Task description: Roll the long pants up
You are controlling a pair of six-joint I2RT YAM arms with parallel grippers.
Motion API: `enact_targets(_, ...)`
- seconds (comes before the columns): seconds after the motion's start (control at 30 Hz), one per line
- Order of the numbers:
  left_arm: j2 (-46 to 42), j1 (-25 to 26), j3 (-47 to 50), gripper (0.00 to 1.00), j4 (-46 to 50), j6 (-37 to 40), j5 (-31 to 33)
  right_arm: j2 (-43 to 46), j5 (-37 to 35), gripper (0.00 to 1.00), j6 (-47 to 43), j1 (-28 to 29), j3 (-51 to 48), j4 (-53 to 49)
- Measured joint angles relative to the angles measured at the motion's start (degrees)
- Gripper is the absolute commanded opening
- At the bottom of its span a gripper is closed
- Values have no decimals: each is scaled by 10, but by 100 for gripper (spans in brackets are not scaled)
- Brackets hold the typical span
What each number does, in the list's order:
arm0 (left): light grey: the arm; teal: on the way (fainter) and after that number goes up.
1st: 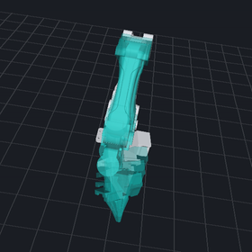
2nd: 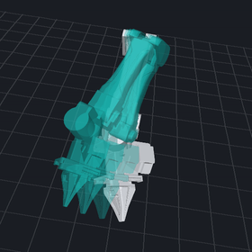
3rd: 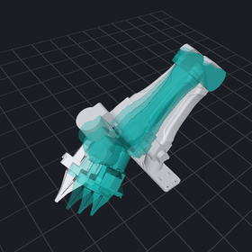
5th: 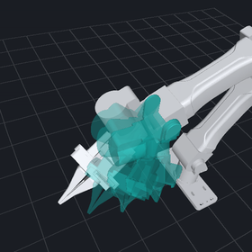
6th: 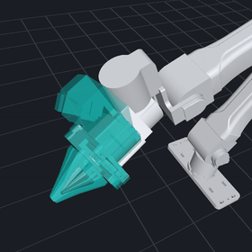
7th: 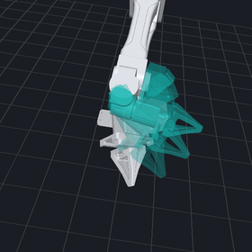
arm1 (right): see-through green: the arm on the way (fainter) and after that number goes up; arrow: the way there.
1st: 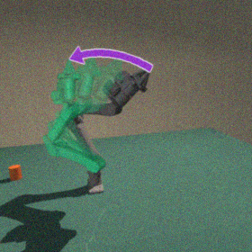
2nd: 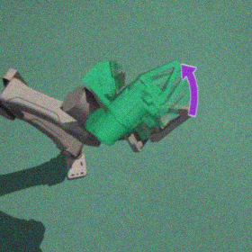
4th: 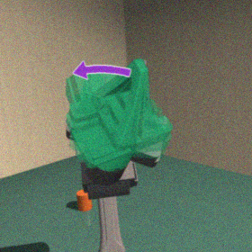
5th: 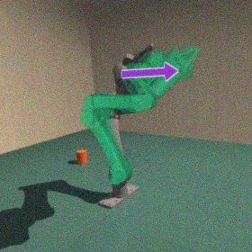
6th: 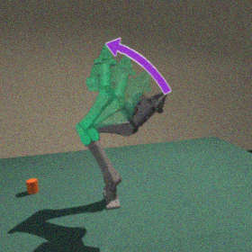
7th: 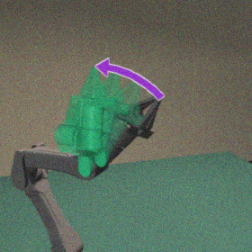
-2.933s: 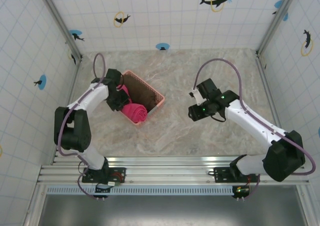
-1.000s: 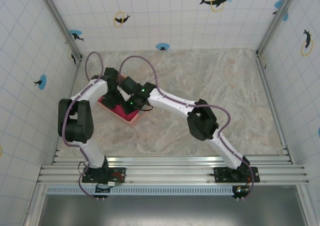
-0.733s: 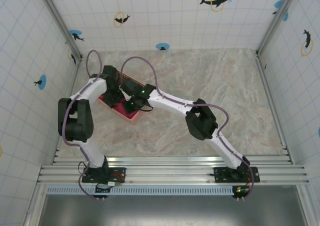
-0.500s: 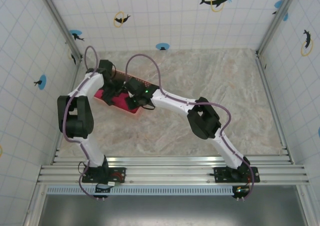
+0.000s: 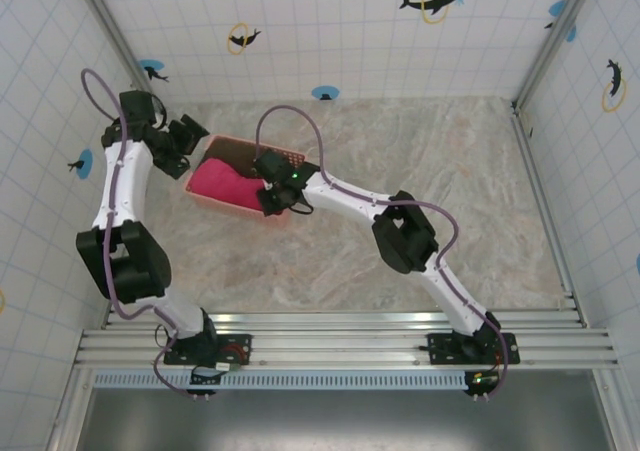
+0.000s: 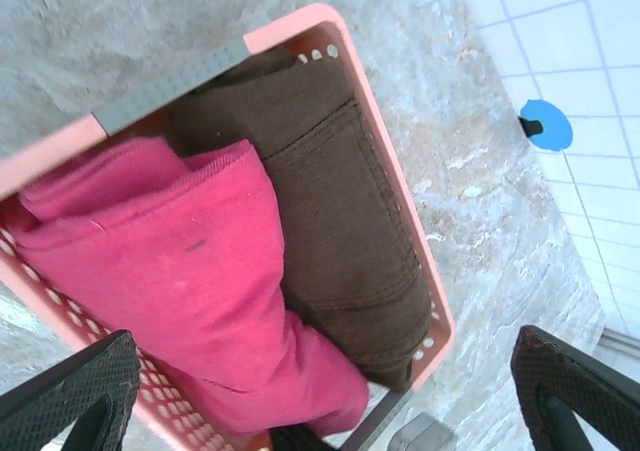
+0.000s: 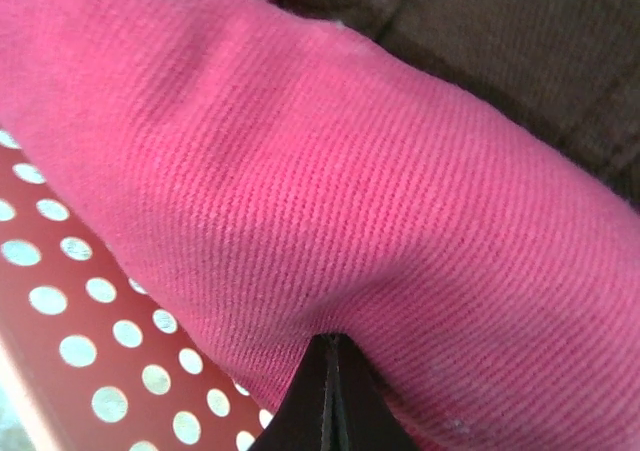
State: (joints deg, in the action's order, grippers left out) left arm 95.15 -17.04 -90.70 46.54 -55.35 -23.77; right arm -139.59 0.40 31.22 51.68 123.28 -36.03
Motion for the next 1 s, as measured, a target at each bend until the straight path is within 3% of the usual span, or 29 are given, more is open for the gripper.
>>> enact_targets(0.4, -155, -2, 169, 96, -3, 140, -14, -131, -38, 0, -63, -152, 265, -128)
enact_targets(0.63, -191, -2, 191, 97, 9, 196, 20, -126, -34, 0, -105, -191, 288, -163)
enact_targets(0.73, -209, -2, 208, 95, 7, 203, 49, -80, -40, 0, -123, -185, 255, -179)
enact_targets(0.83, -238, -2, 255, 81, -19, 206, 91, 12, -91, 0, -137, -180, 174, -183)
enact_targets(0.93, -267, -2, 317, 68, -50, 222, 136, 131, -160, 0, -146, -184, 59, -176)
enact_targets(1.0, -282, -2, 358, 70, -80, 236, 161, 225, -208, 0, -154, -199, -58, -146)
